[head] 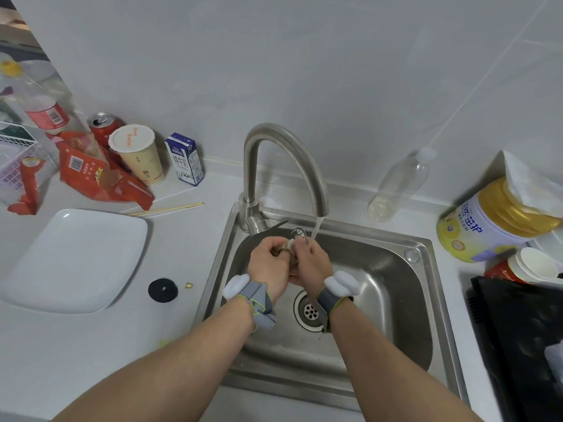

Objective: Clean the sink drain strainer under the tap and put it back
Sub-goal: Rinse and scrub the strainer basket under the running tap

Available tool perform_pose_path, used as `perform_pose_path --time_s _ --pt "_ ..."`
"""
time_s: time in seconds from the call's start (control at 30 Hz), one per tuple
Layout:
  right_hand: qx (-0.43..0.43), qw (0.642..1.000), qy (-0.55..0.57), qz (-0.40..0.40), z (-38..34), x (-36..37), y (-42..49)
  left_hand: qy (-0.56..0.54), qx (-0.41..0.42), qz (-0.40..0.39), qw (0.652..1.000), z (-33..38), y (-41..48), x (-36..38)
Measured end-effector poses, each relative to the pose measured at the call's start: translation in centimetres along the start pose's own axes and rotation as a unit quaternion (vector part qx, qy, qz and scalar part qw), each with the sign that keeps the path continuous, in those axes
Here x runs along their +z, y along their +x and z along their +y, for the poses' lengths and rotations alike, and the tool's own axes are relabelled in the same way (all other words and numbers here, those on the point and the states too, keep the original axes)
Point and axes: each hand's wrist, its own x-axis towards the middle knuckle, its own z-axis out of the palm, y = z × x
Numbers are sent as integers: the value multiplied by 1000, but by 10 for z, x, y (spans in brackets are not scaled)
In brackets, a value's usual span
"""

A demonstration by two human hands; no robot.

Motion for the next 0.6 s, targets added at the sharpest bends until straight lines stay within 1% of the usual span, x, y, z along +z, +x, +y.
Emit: perform_pose_path --time_s 0.07,0.13,0.23,0.3,0.33,0.4,0.47,0.53,0.57,0.6 --pt "6 999 16 33 -5 1 0 51 33 -16 998 -4 -5 -2" --pt "24 998 41 50 -8 1 0 67 67 -18 995 -7 -7 -2" --pt "45 997 63 23 -8 -2 -5 66 81 -7 994 -2 -4 -3" --pt "35 998 54 5 -6 -2 -9 63 72 2 995 0 4 0" --pt "17 999 29 -2 -5 -1 -10 65 63 11 996 1 7 -1" --pt "-43 997 -66 -3 -3 2 -10 62 30 29 997 1 14 0" --pt "-95 980 -176 -1 -3 4 -9 41 -16 52 998 0 19 0" --pt "-135 953 -272 -3 0 1 -9 -10 -67 76 995 0 20 -3" --pt "-153 939 -307 -1 1 0 -9 -23 -88 70 993 -2 21 -5" --pt "-169 932 -322 3 2 0 -12 -21 -116 35 992 -2 19 -5"
